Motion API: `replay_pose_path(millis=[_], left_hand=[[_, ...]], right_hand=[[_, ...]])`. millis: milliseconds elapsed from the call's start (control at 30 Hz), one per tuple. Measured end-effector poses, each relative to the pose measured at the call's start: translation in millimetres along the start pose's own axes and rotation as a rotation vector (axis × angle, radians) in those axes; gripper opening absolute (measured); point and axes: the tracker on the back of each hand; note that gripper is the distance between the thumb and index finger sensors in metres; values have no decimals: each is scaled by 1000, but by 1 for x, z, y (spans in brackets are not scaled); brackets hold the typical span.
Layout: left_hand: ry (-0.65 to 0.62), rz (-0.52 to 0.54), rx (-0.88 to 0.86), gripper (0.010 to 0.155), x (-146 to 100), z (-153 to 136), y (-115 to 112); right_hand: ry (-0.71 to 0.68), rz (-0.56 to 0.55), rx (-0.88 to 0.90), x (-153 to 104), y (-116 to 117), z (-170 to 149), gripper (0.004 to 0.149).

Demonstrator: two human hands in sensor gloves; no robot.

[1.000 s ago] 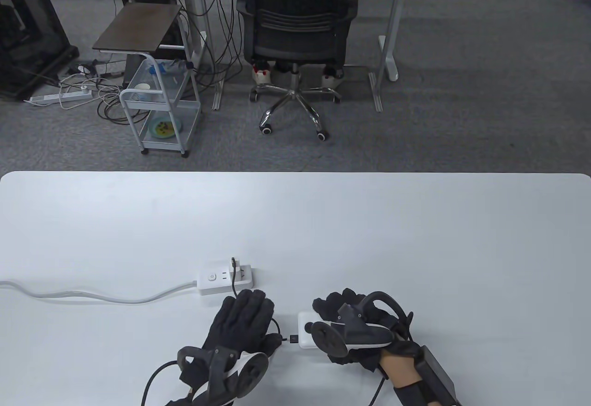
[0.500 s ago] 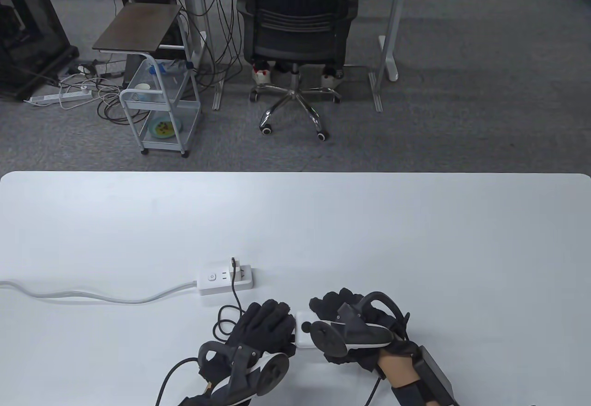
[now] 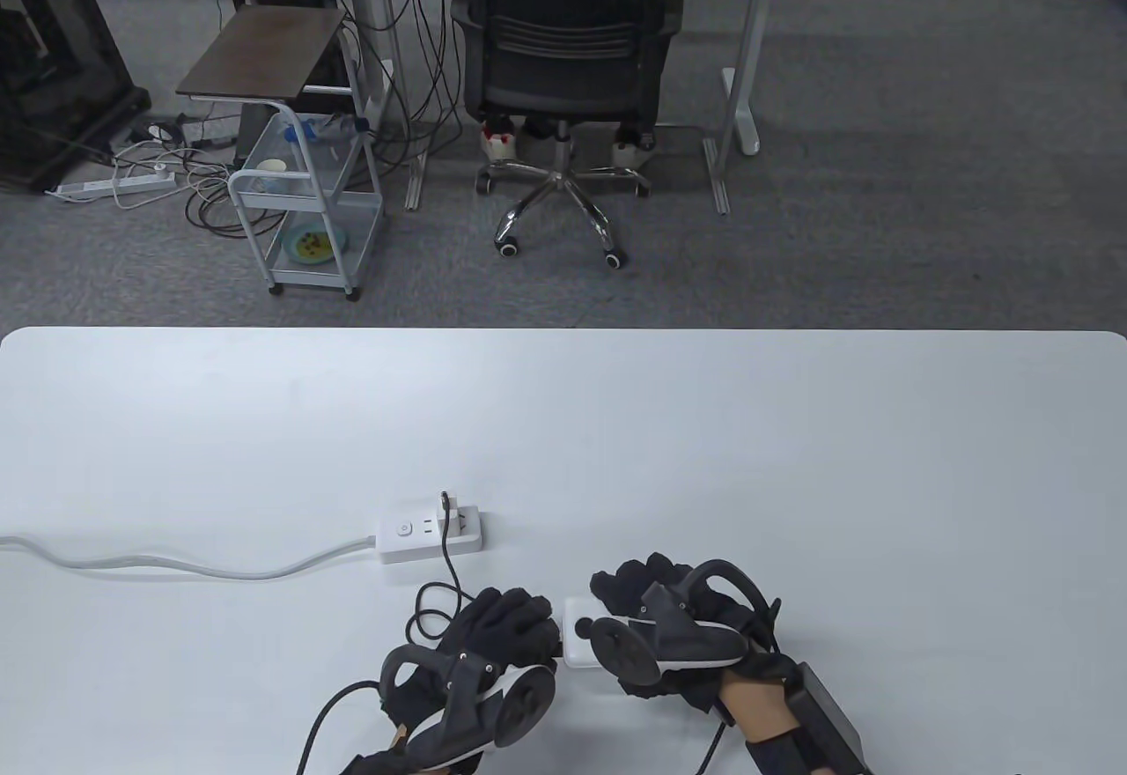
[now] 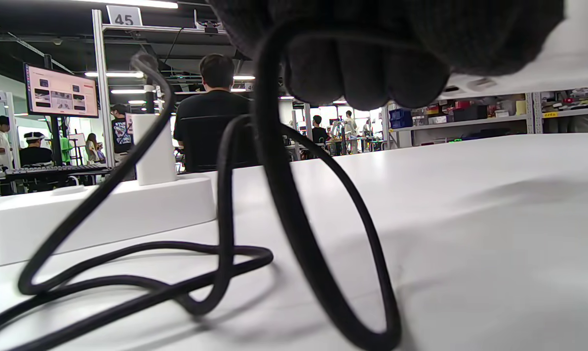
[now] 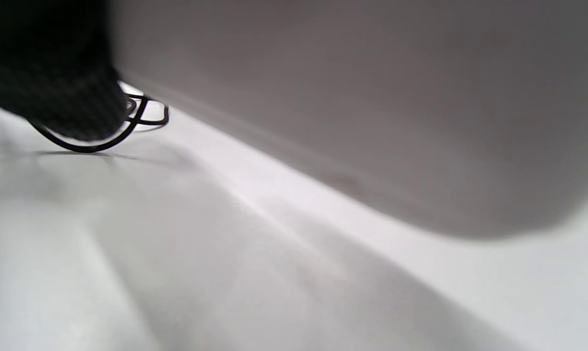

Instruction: Unplug the charger and disconnect the battery pack

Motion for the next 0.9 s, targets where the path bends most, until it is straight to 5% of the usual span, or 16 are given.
replay_pose_path(millis=[900], left_hand=[[7,-26,7,38,0,5,5]], right_hand=[[0,10,67,-8,8,-5,105]])
Point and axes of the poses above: the tracker on the back of each hand, its own z axis roughly to the thumb side, its own x axis roughly from the wrist to the fingertips, y = z × x, and after that the axes turned 11 degrees about z, right-handed
